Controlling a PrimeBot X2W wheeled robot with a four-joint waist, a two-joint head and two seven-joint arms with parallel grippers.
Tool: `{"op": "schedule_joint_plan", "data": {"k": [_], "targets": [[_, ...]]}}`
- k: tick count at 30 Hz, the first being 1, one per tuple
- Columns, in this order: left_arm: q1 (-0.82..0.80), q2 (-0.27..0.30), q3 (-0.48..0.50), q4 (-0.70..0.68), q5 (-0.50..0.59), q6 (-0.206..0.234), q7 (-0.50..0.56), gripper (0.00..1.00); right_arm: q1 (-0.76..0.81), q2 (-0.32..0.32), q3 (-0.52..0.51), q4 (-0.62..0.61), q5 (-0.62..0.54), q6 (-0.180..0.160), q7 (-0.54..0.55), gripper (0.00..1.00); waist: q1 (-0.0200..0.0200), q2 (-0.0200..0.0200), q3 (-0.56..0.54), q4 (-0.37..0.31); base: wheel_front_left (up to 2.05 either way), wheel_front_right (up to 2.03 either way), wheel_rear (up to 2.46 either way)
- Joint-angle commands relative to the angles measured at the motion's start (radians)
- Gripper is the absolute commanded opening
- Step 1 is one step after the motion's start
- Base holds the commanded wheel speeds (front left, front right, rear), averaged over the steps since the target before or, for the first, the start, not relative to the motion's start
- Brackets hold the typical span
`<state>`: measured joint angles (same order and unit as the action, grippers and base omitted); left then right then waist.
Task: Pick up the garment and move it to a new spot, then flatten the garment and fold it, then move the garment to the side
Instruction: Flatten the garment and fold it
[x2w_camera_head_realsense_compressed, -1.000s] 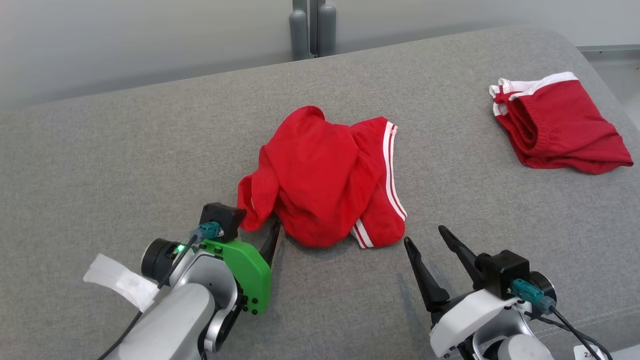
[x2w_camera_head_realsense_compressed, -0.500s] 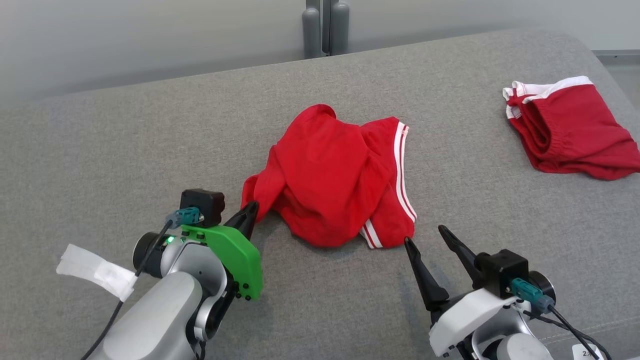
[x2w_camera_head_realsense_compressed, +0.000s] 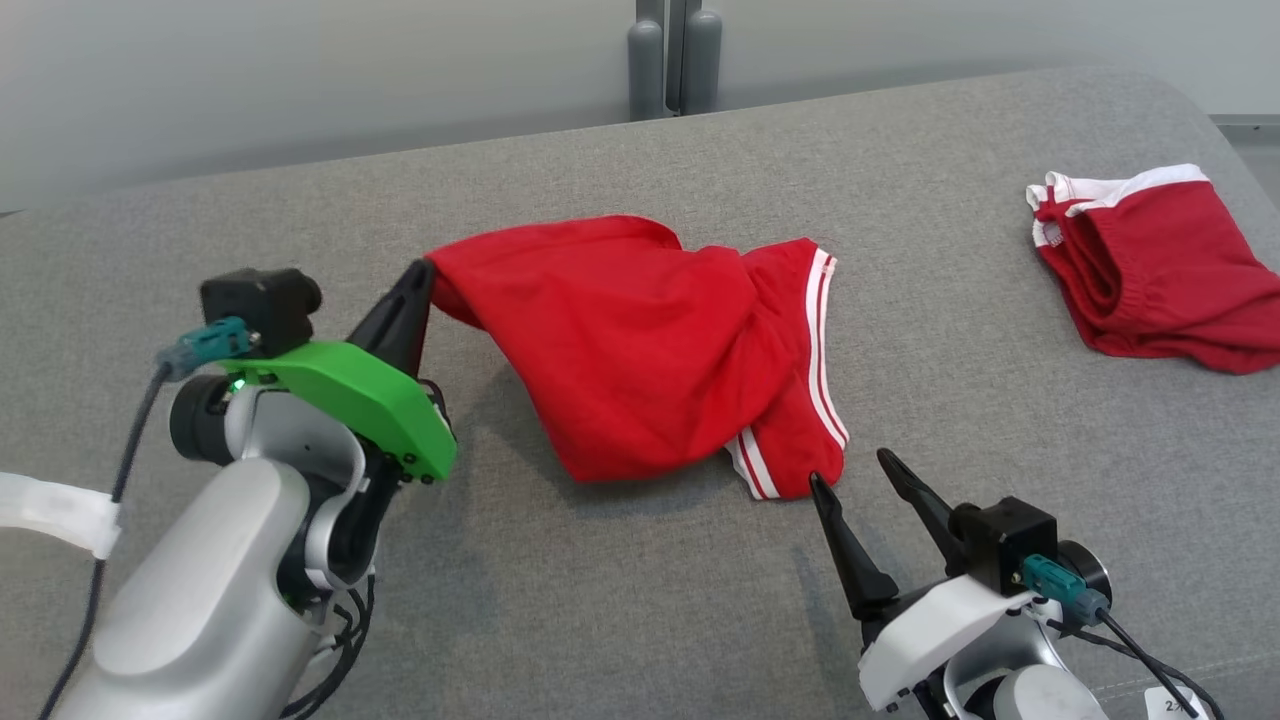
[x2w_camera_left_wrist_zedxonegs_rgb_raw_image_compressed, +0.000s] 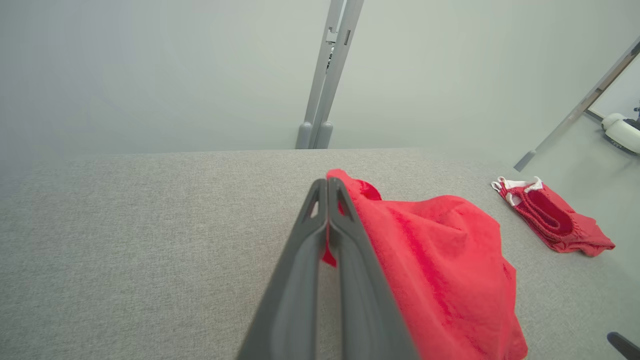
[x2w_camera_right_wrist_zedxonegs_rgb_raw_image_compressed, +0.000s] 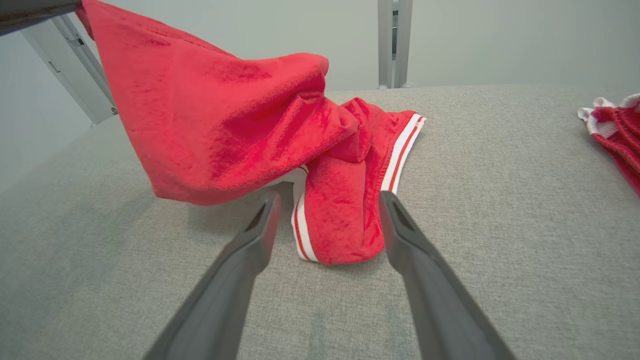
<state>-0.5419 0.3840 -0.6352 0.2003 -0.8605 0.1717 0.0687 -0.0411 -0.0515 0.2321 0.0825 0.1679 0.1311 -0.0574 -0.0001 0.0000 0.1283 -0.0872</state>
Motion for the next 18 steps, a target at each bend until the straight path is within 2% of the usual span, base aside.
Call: {"op": "schedule_joint_plan", "data": {"k": [1, 9, 18], "targets": [[-0.015, 0.014, 0.024, -0.025, -0.013, 0.008, -0.007, 0.00, -0.003, 0.000, -0.001, 0.000, -0.004, -0.001, -0.002, 1.00, 0.0001, 0.0000, -0.002, 0.001, 0.00, 0.00, 0.00], [-0.013, 0.067, 0.104, -0.244, -0.052, 0.062, 0.009, 0.00, 0.010, 0.000, -0.009, 0.002, -0.006, -0.001, -0.002, 1.00, 0.0001, 0.0000, -0.020, 0.010, 0.00, 0.00, 0.00], [0.102, 0.135, 0.164, -0.340, -0.025, 0.197, 0.002, 0.00, 0.020, 0.000, -0.005, -0.005, -0.010, -0.001, 0.005, 1.00, 0.0001, 0.0000, -0.033, 0.010, 0.00, 0.00, 0.00]]}}
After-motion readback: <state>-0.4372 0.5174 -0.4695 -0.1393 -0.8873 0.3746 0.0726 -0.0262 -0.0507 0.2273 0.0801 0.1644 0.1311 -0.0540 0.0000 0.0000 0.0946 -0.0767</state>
